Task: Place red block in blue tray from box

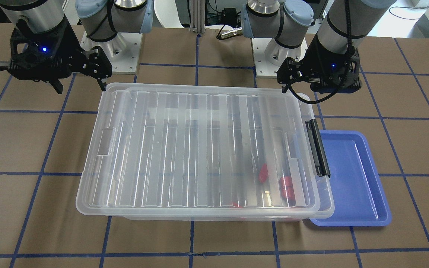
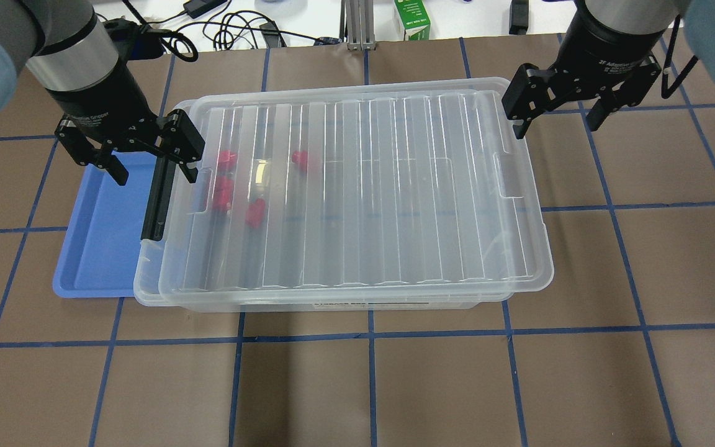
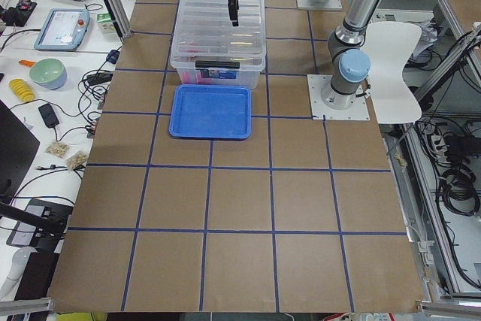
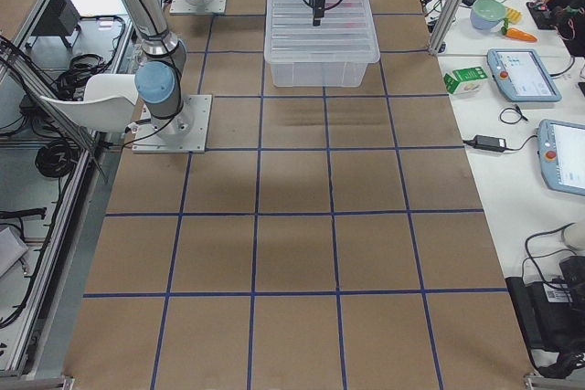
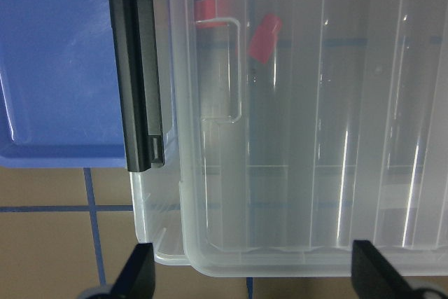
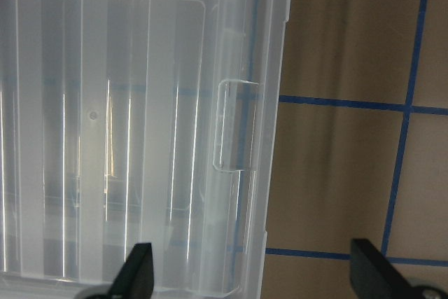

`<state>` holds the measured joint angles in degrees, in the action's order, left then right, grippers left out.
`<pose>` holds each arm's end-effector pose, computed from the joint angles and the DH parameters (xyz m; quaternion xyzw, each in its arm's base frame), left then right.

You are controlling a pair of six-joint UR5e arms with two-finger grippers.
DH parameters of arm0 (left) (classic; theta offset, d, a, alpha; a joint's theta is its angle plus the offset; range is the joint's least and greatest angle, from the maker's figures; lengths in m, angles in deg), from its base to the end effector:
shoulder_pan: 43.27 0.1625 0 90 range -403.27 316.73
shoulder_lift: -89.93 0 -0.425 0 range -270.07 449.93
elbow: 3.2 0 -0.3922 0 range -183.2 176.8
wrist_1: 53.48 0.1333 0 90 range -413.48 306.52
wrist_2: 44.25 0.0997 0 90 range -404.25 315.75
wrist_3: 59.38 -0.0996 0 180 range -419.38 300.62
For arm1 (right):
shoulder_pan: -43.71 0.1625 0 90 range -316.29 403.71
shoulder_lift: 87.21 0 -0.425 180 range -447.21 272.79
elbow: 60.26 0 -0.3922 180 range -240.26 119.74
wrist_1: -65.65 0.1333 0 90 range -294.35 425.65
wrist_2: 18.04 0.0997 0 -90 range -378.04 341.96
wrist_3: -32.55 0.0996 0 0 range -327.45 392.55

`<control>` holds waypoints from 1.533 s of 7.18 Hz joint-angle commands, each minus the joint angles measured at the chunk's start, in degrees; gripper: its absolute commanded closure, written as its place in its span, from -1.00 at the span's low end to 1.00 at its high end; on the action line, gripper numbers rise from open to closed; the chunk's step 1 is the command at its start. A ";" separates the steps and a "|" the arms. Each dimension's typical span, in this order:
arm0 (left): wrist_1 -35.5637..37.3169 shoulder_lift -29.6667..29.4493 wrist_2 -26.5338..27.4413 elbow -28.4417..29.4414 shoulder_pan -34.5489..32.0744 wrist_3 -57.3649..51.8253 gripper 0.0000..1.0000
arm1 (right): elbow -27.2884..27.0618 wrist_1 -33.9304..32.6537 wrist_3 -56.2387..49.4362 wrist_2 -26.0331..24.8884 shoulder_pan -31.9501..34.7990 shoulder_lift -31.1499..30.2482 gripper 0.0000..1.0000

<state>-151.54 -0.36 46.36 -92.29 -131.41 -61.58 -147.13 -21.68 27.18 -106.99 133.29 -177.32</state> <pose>-0.1166 -0.4843 0.4801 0.0033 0.9979 0.0650 0.0030 0.1315 -0.4924 0.5111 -0.0432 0.9990 -0.0054 0.0089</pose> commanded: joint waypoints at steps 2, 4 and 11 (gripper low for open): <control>-0.11 0.03 0.01 -0.03 0.07 0.00 -1.00 | -0.05 -0.03 -0.08 0.01 -0.02 0.02 -1.00; -0.11 0.03 0.01 -0.03 -0.02 0.00 -1.00 | -0.14 -0.03 -0.42 -0.08 -0.02 0.02 -1.00; -0.20 0.11 0.10 -0.03 -0.02 0.00 -1.00 | -7.57 -22.84 -2.00 -0.16 -0.55 11.70 -1.00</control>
<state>-151.67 -0.25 46.43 -92.32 -131.41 -61.58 -150.91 -38.37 25.69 -106.92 132.81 -167.28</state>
